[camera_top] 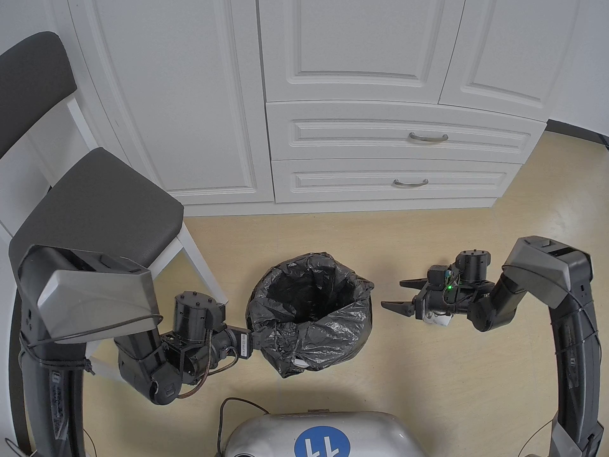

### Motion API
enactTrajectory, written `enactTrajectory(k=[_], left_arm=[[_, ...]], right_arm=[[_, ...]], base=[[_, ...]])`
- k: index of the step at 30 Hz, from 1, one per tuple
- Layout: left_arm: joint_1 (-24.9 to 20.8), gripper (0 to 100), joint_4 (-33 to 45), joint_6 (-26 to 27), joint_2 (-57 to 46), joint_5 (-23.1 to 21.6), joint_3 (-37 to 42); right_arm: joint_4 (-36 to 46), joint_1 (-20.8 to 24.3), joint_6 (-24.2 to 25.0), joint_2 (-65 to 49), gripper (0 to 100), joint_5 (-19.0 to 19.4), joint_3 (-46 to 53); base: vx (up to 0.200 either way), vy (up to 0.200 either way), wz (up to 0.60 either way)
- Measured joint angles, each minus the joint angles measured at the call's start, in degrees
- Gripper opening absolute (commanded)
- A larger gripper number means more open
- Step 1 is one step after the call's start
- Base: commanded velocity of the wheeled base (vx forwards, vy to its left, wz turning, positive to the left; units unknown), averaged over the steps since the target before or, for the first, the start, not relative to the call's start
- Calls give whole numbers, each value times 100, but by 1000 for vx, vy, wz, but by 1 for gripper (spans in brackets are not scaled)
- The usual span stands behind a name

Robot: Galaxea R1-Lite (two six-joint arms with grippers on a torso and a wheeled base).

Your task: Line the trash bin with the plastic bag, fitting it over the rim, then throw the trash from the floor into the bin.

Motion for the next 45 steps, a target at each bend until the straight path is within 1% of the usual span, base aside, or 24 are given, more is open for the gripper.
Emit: enactTrajectory(k=[4,7,10,13,14,16,17,18,21,22,23,24,28,32,33,37,40,43,45], left_arm=[[-149,100,-6,63,-522,-137,450],[-235,100,-9,90,-907,-306,742],[-244,100,-16,101,-1243,-558,931],[-216,100,-17,107,-1659,-912,1103],[-205,100,-20,110,-1792,-1013,1152],[-168,100,-24,112,-2103,-1213,1254],[-152,100,-29,112,-2210,-1285,1285],[-122,100,-27,112,-2376,-1397,1337],[-39,100,-27,115,-2738,-1619,1428],[7,100,-30,115,-2872,-1685,1451],[38,100,-29,117,-2949,-1720,1462],[85,100,-29,117,-3079,-1780,1486],[241,100,-29,119,-3383,-1876,1523],[341,100,-29,123,-3584,-1920,1538],[372,100,-29,123,-3644,-1936,1545],[422,100,-29,123,-3746,-1964,1556],[455,100,-30,126,-3810,-1986,1560],[482,100,-30,123,-3856,-1999,1563],[492,100,-30,126,-3878,-2004,1565]], right_arm=[[-266,100,90,-717,100,-668,679],[-347,249,135,-1271,100,-1434,1120],[-283,464,156,-1638,100,-2178,1296],[65,836,165,-1944,100,-2994,1300],[216,976,165,-2024,100,-3185,1268],[656,1287,169,-2181,100,-3594,1109],[805,1373,171,-2219,100,-3711,1045],[1161,1564,182,-2288,100,-3990,861],[1930,2030,235,-2380,100,-4525,406],[2293,2211,291,-2393,100,-4737,188],[2517,2316,345,-2395,100,-4870,37],[2943,2476,466,-2387,100,-5092,-254],[4135,2964,879,-2258,100,-5536,-1202],[5179,3234,1319,-1986,100,-5834,-2267],[5643,3333,1526,-1827,0,-5927,-2737],[6729,3460,1983,-1381,0,-6125,-3660],[7241,3590,2313,-948,0,-6239,-4223],[7347,3645,2460,-590,0,-6281,-4525],[7147,3675,2499,-361,0,-6292,-4619]], base=[[0,0,0],[0,0,0],[0,0,0],[0,0,0],[0,0,0],[0,0,0],[0,0,0],[0,0,0],[0,0,0],[0,0,0],[0,0,0],[0,0,0],[0,0,0],[0,0,0],[0,0,0],[0,0,0],[0,0,0],[0,0,0],[0,0,0]])
